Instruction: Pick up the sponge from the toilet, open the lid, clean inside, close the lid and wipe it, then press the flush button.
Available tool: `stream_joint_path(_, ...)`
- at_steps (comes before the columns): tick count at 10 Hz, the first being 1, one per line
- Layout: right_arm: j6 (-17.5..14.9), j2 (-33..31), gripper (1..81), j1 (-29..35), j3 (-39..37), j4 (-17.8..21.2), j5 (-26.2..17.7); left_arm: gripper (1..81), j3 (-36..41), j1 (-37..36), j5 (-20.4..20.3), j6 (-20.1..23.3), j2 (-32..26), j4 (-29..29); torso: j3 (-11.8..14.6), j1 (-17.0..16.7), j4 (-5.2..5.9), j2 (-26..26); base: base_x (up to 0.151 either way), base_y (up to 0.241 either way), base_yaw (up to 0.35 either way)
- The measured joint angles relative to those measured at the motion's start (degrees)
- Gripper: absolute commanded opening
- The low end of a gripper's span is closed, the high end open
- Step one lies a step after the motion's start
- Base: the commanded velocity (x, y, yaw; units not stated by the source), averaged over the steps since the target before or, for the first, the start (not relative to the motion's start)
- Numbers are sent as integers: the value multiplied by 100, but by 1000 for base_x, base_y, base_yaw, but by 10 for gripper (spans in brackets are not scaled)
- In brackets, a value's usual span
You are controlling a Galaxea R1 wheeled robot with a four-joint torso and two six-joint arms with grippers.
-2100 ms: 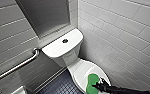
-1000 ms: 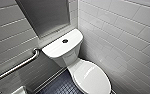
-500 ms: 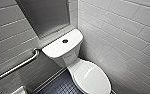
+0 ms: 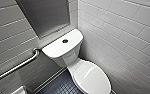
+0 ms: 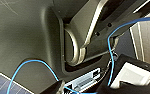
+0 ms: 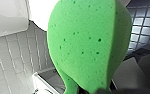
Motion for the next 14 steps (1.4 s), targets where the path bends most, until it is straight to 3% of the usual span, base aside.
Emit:
stream_joint_path(5,-46,165,10,1499,30,52,-952,811,0,-1,4,0,11,0,0,0,0,0,0,0,0)
stream_joint_path(6,-46,369,10,1876,-187,96,-1560,811,0,-1,-2,0,12,0,0,0,0,0,0,0,0)
stream_joint_path(9,-33,1003,10,2678,-1213,143,-2315,811,-2,-1,0,2,11,0,0,0,0,0,0,0,0)
stream_joint_path(14,48,2933,10,3304,-3249,184,-3480,811,-2,-1,-2,0,6,0,0,0,0,2,0,0,0)
